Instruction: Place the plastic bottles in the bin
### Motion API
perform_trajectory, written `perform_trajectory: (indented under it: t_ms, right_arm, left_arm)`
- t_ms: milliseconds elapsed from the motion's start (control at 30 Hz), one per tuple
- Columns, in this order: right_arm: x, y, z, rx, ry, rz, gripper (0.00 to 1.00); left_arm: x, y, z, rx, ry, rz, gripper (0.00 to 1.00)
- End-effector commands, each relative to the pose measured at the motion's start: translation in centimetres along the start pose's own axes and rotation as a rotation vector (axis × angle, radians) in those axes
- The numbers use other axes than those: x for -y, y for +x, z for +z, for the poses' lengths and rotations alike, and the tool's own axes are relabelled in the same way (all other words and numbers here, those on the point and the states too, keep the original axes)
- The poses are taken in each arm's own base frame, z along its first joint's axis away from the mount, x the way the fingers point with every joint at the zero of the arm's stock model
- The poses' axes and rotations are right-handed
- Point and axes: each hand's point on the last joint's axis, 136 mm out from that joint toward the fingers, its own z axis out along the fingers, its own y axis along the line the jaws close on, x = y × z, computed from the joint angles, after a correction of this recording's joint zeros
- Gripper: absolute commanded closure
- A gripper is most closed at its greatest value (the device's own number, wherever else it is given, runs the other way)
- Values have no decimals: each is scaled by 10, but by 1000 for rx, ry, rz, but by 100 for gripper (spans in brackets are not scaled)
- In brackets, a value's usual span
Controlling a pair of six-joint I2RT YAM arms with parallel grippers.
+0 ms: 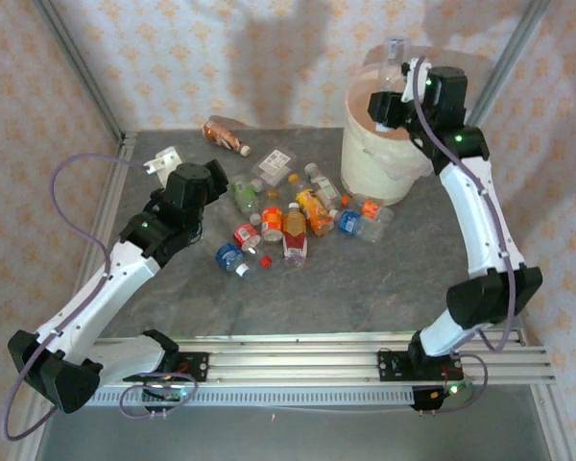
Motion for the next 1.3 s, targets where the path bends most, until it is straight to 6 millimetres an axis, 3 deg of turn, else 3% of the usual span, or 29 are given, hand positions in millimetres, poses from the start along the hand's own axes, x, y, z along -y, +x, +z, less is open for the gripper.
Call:
perform_trajectory:
  t_ms: [0, 267, 667, 1000, 1133, 1267]
  right_arm:
    - [10, 16, 9, -105, -19, -15, 77]
    - [44, 47, 43, -273, -8, -61, 73]
    - [74, 94, 80, -483, 70, 43, 57]
    - [98, 115, 93, -558, 189, 88, 47]
    - [99, 120, 93, -582, 202, 86, 33]
    - [102, 111, 87, -559, 249, 81, 23]
  left_arm:
    - [-18, -4, -4, 19, -67, 13, 0]
    - [-26, -1, -5, 25, -83, 13, 0]
    - [-42, -1, -7, 41, -139, 37, 0]
    - [-46, 6, 2, 49, -167, 60, 0]
    - [-52, 13, 7, 34, -205, 66, 0]
    - [-54, 18, 10, 15, -223, 69, 0]
